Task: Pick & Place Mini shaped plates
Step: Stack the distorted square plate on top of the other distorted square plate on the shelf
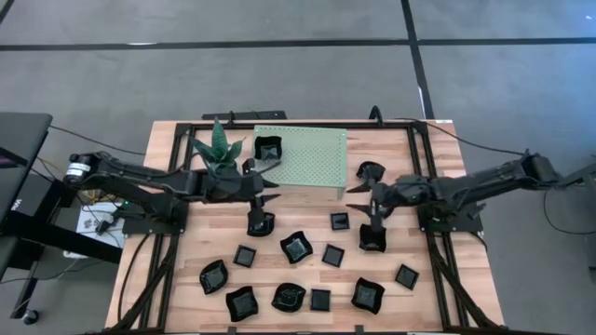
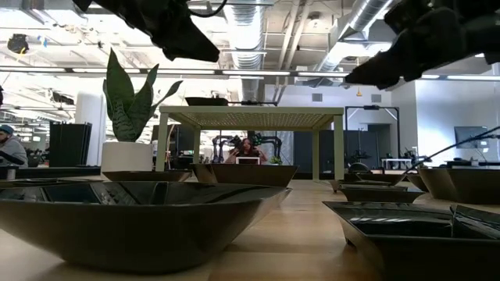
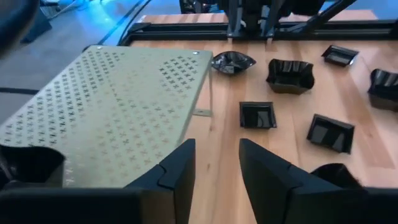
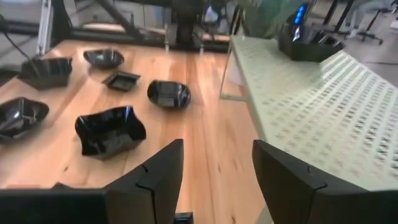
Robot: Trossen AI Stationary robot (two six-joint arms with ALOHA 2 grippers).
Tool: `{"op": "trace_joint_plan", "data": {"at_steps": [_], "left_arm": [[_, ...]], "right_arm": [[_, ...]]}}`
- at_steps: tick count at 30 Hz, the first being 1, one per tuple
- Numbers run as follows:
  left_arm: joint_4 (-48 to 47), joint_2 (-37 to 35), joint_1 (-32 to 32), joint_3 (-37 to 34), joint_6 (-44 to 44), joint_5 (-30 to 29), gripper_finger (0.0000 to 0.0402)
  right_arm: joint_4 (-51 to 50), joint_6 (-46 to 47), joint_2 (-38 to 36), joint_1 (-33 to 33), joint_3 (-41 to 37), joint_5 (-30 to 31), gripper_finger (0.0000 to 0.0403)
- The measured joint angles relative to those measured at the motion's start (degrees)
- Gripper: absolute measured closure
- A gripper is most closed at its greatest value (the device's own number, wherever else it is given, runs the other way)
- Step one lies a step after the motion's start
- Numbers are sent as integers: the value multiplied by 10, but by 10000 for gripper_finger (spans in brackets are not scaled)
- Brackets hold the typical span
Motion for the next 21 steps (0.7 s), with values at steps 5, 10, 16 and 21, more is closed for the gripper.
{"op": "trace_joint_plan", "data": {"at_steps": [5,10,16,21], "left_arm": [[17,1,-11,0,-4,0,264],[23,1,-19,0,-28,0,270],[23,1,-22,0,-43,0,277],[22,1,-22,0,-43,0,281]], "right_arm": [[-28,25,48,42,61,-2,215],[-163,132,101,115,134,-1,218],[-325,283,157,209,194,-1,228],[-425,434,199,259,196,-1,236]]}}
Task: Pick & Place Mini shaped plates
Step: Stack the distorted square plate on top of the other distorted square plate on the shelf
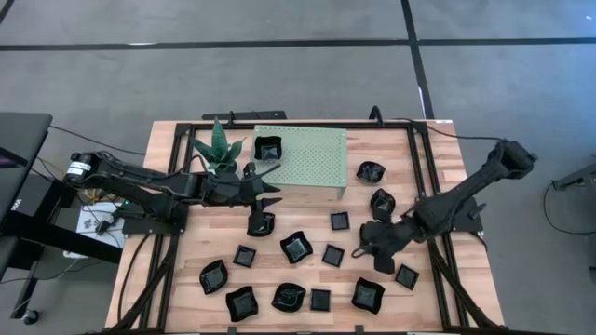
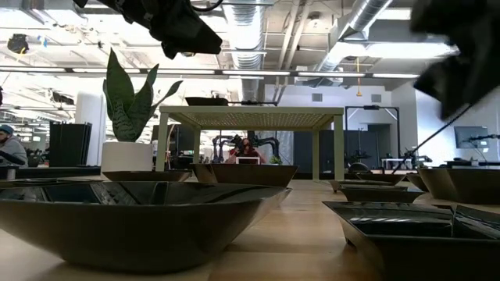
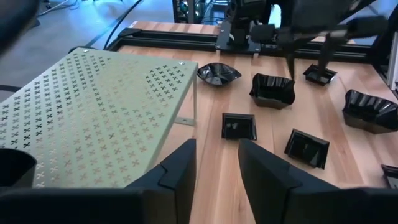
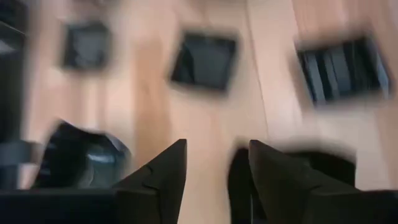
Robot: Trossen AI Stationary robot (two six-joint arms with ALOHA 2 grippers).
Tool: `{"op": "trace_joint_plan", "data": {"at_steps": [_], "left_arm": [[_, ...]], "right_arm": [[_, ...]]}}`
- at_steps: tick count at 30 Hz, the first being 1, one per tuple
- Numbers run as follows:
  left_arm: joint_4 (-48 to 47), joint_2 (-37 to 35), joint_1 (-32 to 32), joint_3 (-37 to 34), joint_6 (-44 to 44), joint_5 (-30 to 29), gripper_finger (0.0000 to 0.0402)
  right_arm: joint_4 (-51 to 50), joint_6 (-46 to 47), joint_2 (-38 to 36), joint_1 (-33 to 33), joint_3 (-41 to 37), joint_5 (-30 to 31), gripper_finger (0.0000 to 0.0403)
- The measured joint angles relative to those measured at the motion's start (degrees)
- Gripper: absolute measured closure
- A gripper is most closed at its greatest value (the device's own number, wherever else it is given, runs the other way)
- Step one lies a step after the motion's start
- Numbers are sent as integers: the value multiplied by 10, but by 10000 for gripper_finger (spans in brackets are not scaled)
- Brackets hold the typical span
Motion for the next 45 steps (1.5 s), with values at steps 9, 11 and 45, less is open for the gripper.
{"op": "trace_joint_plan", "data": {"at_steps": [9,11,45], "left_arm": [[0,0,0,0,-4,0,283],[0,0,0,0,-4,0,284],[113,33,-21,0,1,146,287]], "right_arm": [[-50,74,65,26,0,-16,243],[-50,74,79,28,0,-30,243],[-47,-111,126,-46,154,14,401]]}}
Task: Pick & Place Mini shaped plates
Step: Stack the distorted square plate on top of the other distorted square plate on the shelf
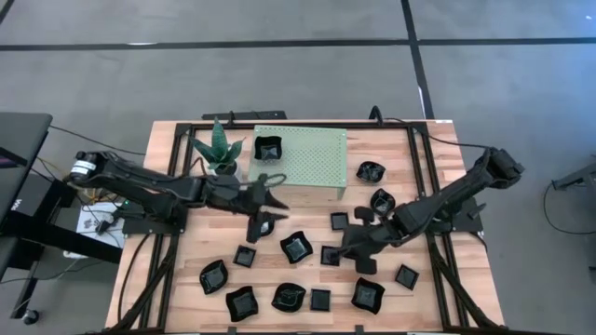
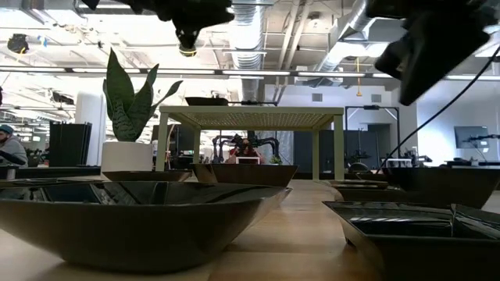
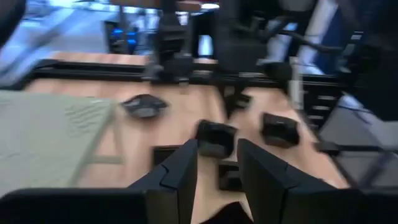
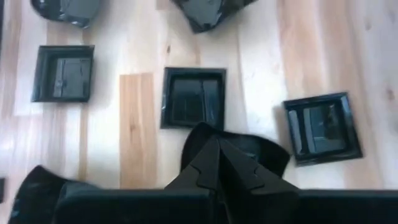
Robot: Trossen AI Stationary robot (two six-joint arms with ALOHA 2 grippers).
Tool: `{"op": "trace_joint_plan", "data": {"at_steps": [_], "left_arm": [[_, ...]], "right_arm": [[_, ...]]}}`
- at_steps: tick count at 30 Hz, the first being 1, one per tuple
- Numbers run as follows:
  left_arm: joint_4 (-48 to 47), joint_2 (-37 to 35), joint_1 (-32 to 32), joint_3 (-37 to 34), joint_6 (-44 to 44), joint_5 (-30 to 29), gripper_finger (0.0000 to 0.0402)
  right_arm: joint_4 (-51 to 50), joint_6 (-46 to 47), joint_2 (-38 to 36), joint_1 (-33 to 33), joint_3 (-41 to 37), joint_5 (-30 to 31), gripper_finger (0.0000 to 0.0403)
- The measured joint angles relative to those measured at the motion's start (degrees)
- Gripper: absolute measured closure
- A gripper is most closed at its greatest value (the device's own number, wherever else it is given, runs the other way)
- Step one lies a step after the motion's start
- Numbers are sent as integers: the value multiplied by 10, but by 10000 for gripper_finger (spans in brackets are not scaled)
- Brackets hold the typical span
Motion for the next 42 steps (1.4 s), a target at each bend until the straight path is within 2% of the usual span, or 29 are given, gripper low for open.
{"op": "trace_joint_plan", "data": {"at_steps": [5,11,18,23,27,36,42], "left_arm": [[2,27,-25,0,1,-2,287],[3,35,-28,0,1,-16,287],[5,35,-28,0,0,-16,287],[9,35,-28,0,-1,-16,287],[11,35,-28,0,-1,-16,287],[14,34,-28,0,-1,-16,287],[19,34,-28,0,-1,-16,287]], "right_arm": [[5,12,7,-5,-1,-42,389],[31,11,66,2,-2,-99,317],[21,30,123,9,-1,-104,231],[23,31,142,22,-1,-105,207],[19,32,150,29,-1,-105,238],[-1,31,146,18,0,-101,390],[-33,8,139,17,37,-106,391]]}}
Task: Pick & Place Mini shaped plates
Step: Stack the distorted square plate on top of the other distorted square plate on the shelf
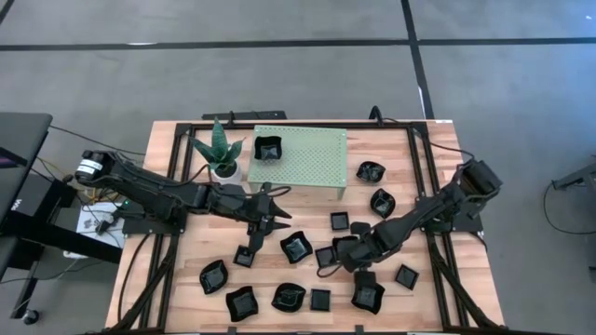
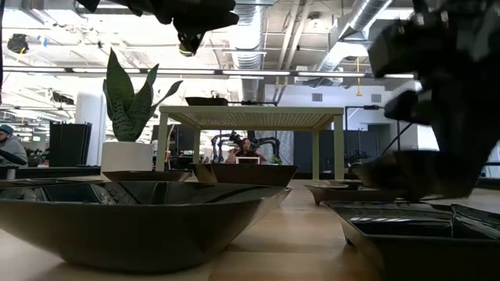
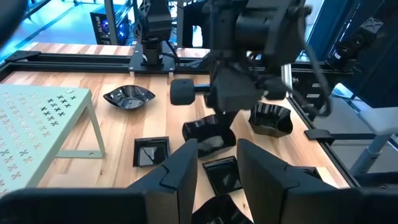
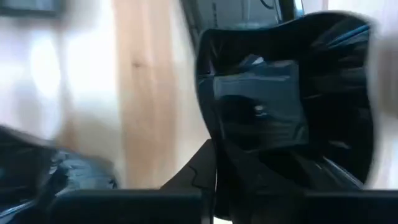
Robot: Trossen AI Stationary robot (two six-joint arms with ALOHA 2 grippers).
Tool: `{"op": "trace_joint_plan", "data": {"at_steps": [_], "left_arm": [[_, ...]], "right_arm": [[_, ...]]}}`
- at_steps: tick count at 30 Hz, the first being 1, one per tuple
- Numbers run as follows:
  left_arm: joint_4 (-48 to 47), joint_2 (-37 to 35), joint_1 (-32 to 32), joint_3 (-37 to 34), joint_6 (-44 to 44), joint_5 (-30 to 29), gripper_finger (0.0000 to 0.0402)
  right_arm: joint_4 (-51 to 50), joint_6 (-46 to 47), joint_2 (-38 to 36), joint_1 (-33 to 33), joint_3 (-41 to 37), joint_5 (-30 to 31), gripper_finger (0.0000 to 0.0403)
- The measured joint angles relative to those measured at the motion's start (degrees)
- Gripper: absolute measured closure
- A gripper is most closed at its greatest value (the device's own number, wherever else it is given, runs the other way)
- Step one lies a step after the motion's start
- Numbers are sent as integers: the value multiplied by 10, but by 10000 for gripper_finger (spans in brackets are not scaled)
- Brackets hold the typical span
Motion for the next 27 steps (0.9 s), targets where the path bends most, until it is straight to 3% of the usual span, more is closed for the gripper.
{"op": "trace_joint_plan", "data": {"at_steps": [5,11,16,18,23,27], "left_arm": [[10,0,-7,0,27,25,286],[31,0,-27,0,105,61,286],[53,22,-38,0,146,95,287],[61,45,-37,0,152,97,289],[86,106,-23,0,152,93,293],[91,137,-11,0,147,92,295]], "right_arm": [[-84,-90,-4,7,68,22,397],[-85,-296,-7,2,110,79,399],[-54,-416,-7,-29,128,135,401],[-22,-449,-8,-50,128,118,400],[41,-477,-8,-103,128,12,401],[43,-490,-8,-127,128,0,402]]}}
